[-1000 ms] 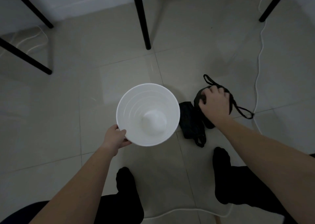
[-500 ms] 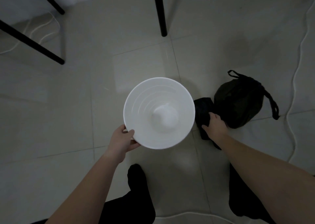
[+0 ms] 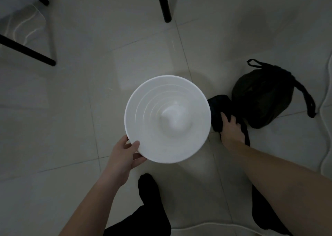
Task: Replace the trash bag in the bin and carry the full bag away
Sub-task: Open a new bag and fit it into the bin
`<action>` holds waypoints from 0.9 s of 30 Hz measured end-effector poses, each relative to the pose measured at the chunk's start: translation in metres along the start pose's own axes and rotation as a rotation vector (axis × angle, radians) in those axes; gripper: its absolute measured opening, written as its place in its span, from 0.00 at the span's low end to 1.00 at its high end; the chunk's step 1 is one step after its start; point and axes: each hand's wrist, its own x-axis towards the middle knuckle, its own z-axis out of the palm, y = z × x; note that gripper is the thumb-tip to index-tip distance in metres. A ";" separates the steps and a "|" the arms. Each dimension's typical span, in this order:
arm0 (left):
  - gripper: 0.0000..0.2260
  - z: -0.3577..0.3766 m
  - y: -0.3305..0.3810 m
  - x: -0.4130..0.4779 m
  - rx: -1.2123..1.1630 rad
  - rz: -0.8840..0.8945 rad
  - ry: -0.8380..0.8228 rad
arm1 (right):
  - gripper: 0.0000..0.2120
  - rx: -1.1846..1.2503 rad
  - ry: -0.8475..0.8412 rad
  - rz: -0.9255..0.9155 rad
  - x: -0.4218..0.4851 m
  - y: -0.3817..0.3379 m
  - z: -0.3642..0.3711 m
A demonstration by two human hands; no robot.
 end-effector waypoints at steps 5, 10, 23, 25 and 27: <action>0.16 0.001 0.001 0.001 0.023 0.004 0.005 | 0.33 0.119 0.064 -0.053 0.006 0.014 -0.002; 0.16 0.004 0.005 -0.002 0.056 0.009 0.007 | 0.26 0.309 0.115 -0.092 0.006 0.011 -0.025; 0.14 0.014 0.001 -0.017 0.062 -0.001 -0.009 | 0.23 0.499 0.392 -0.321 -0.057 -0.020 -0.199; 0.14 0.020 0.001 -0.023 0.075 -0.014 -0.031 | 0.23 0.511 0.415 -0.346 -0.075 -0.028 -0.227; 0.15 0.024 0.000 -0.029 0.098 -0.035 -0.063 | 0.23 0.513 0.449 -0.371 -0.093 -0.035 -0.251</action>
